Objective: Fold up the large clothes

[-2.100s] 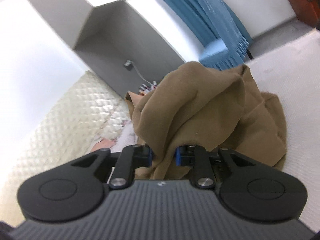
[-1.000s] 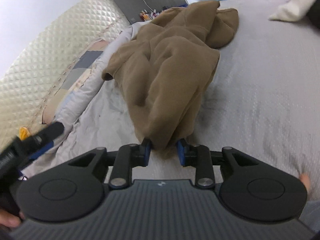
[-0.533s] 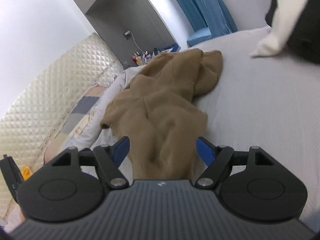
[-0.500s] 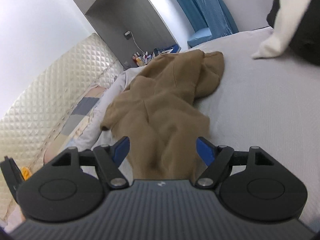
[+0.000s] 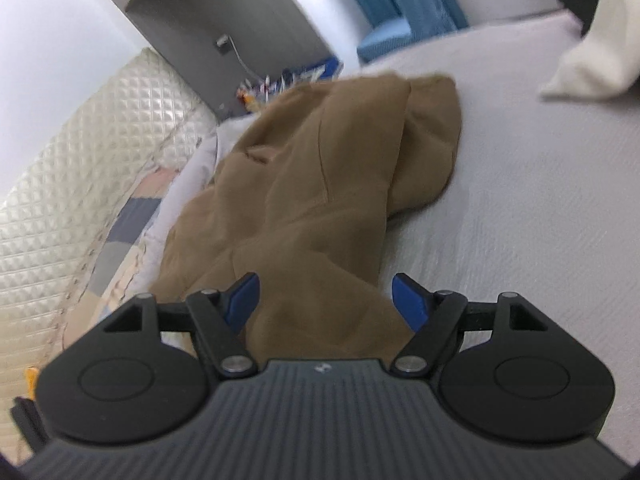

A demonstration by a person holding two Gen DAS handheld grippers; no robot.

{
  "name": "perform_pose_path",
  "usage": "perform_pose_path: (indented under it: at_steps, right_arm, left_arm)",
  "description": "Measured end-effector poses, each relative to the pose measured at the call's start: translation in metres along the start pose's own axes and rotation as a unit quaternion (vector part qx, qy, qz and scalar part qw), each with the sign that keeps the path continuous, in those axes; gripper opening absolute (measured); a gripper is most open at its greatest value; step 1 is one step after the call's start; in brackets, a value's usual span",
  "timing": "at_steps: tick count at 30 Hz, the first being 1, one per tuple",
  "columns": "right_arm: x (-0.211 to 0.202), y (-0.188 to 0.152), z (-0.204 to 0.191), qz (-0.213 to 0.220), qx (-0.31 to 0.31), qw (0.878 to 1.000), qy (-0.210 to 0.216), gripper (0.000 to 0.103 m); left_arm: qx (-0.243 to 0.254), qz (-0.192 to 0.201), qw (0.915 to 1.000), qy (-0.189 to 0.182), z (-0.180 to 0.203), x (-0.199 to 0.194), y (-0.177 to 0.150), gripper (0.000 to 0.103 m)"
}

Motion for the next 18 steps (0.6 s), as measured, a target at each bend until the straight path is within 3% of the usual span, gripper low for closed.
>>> perform_pose_path:
  at_steps: [5, 10, 14, 18]
  right_arm:
    - [0.034, -0.01, 0.022, -0.039, 0.021, 0.999, -0.024, 0.075]
    - [0.049, -0.019, 0.02, -0.057, 0.023, 0.998, -0.009, 0.07]
    - [0.054, -0.021, 0.007, -0.065, 0.016, 0.998, 0.018, 0.039]
    - [0.045, -0.021, -0.006, -0.06, -0.022, 0.998, 0.028, 0.024]
  left_arm:
    - [-0.031, -0.022, 0.9982, -0.046, -0.01, 0.034, -0.01, 0.09]
    - [-0.046, -0.037, 0.994, -0.092, -0.016, 0.054, -0.01, 0.077]
    - [-0.062, -0.045, 0.9918, -0.103, -0.023, 0.06, -0.01, 0.052]
    - [-0.054, -0.036, 0.9932, -0.097, -0.021, 0.051, -0.001, 0.023]
Point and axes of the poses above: each gripper's, at about its wrist camera, not at the fingertips, and x roughly the way its jaws point, z to its right, y to its top, the point moved 9 cm from there along x, roughly the way its jaws point, and after that the axes turned 9 degrees about x, right-handed, at the moved point
